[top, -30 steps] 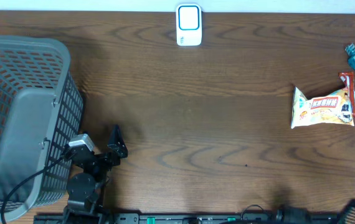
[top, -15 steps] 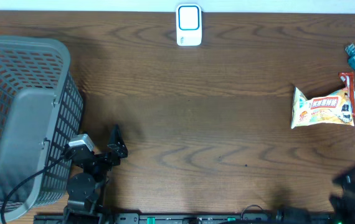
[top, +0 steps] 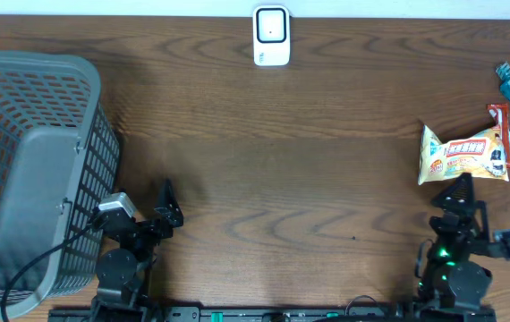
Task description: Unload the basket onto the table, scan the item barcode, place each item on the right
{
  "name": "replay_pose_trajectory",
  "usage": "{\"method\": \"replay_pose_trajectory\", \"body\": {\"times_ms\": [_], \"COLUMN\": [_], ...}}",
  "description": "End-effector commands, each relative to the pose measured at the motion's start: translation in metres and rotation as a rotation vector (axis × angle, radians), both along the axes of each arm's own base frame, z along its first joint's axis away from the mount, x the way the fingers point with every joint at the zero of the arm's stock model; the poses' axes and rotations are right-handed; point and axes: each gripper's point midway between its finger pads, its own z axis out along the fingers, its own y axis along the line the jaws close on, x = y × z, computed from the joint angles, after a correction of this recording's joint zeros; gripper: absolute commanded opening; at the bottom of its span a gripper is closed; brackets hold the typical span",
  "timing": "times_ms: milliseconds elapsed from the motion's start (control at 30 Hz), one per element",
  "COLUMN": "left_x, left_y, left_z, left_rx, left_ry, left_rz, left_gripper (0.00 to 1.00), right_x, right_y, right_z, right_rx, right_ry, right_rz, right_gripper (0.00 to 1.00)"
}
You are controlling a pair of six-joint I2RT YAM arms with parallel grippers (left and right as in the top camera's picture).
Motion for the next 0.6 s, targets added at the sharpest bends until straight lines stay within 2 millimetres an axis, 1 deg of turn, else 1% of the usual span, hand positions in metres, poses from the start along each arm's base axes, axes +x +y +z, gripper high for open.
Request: {"method": "replay_pose_trajectory", "body": {"times_ms": [0, 33, 133, 300, 367, 567], "left_x": [0.0, 0.0, 0.0, 0.0, 0.0, 0.0], "left_y": [0.003, 0.003, 0.003, 0.003, 0.003, 0.003], "left_z": [-0.015, -0.015, -0.015, -0.015, -0.015, -0.015], "left_rx": [0.021, 0.021, 0.021, 0.021, 0.021, 0.021], "left_ry": [0.04, 0.04, 0.04, 0.04, 0.04, 0.04], "left_rz": [0.015, 0.015, 0.015, 0.015, 0.015, 0.015], "left_gripper": [0.98, 0.98, 0.98, 0.98, 0.98, 0.98], "right_x": [0.004, 0.004, 0.008, 0.016, 0.017, 0.017], "right_y": [0.002, 0.002, 0.011, 0.038, 0.043, 0.042], "right_z": [-0.021, -0.027, -0.028, -0.031, -0.032, -0.032], "right_rx": [-0.003, -0.014, -0.177, -0.483, -0.519, -0.518], "right_ry": [0.035, 0.07, 0.151, 0.261, 0.269, 0.271], "right_rz": [0.013, 0.013, 0.067, 0.212, 0.24, 0.235], "right_gripper": [0.99, 0.99, 0.99, 0.99, 0.99, 0.99]}}
